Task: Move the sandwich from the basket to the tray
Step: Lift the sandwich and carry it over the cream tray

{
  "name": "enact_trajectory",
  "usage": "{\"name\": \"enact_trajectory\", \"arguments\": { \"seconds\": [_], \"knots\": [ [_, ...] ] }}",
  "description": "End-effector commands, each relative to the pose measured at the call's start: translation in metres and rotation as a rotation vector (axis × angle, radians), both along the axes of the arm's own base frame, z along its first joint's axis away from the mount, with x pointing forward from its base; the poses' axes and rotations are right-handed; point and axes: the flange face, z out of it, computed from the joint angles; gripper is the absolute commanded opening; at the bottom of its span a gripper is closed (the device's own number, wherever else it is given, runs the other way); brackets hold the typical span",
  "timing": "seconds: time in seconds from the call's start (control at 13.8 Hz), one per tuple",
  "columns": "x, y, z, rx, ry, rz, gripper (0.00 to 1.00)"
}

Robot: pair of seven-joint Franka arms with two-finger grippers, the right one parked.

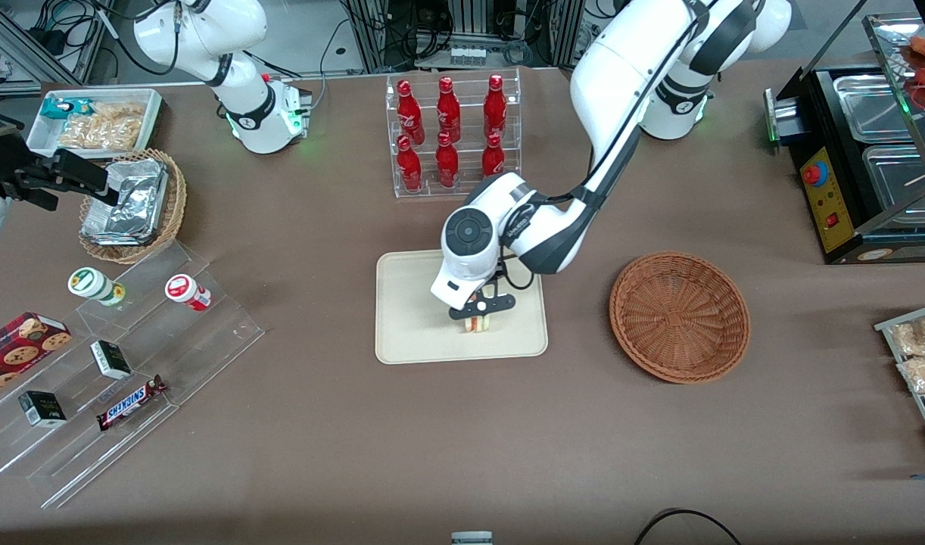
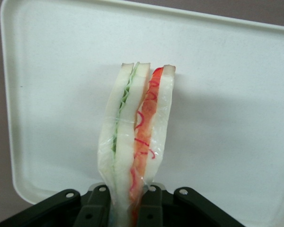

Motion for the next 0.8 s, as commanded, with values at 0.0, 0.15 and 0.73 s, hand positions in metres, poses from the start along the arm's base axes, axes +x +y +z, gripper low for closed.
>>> {"name": "enact_trajectory", "arguments": {
  "seconds": [0.0,0.15,0.73],
  "knots": [
    [0.006,-0.012,-0.004,0.001,-0.029,0.017,0.06],
    [0.002,-0.018,-0.010,-0.004,-0.038,0.008,0.06],
    [0.007,-0.019,-0.006,-0.043,-0.071,0.020,1.00]
  ]
}}
